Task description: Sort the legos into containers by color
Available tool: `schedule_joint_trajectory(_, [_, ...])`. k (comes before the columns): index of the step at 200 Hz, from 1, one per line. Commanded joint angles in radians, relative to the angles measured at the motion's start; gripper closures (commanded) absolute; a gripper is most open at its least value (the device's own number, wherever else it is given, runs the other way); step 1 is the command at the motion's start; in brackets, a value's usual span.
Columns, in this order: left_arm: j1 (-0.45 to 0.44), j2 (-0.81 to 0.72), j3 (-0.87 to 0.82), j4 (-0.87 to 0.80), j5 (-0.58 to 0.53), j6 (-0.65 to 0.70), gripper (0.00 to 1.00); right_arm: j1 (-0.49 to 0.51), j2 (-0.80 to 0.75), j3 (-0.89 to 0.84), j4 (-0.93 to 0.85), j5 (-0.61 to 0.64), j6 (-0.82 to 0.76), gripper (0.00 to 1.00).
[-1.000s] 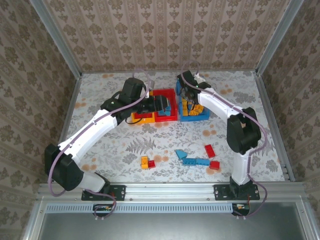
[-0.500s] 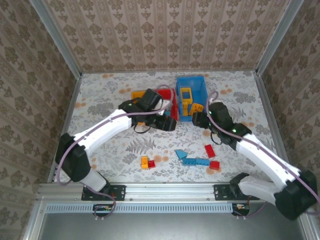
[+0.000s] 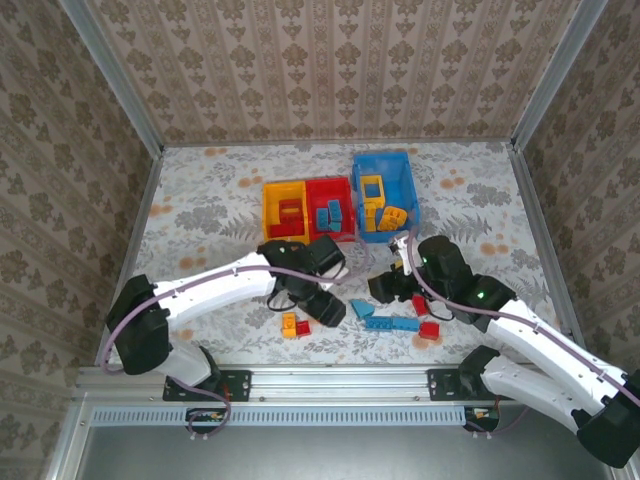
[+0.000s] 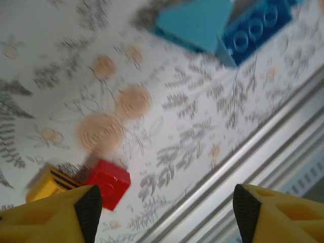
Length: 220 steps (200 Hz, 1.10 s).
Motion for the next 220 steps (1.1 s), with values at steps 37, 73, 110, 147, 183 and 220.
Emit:
schedule_joint_trajectory(37, [-0.037,0.119,0.009,-0.18,-0.14,0.186,0.16,0.005,-0.105,-0.09,0.088,-0.277,-0.032,0.14])
schedule_joint_trajectory(73, [-0.047,0.179,0.021,-0.167,-0.16,0.239,0.17,0.005,-0.156,-0.123,0.083,-0.302,0.019,0.12])
schedule_joint_trajectory(110, [-0.054,0.239,0.029,-0.177,-0.18,0.281,0.21,0.005,-0.15,-0.104,0.074,-0.295,0.053,0.11])
schedule_joint_trajectory(147, [-0.054,0.281,0.037,-0.168,-0.192,0.303,0.22,0.0,-0.161,-0.097,0.067,-0.289,0.117,0.11])
schedule_joint_trajectory(183, [-0.054,0.328,0.042,-0.168,-0.186,0.291,0.29,-0.01,-0.186,-0.095,0.052,-0.266,0.137,0.11])
schedule_joint_trajectory(220, [-0.054,0.359,0.047,-0.166,-0.179,0.27,0.36,-0.02,-0.178,-0.098,0.062,-0.266,0.147,0.11])
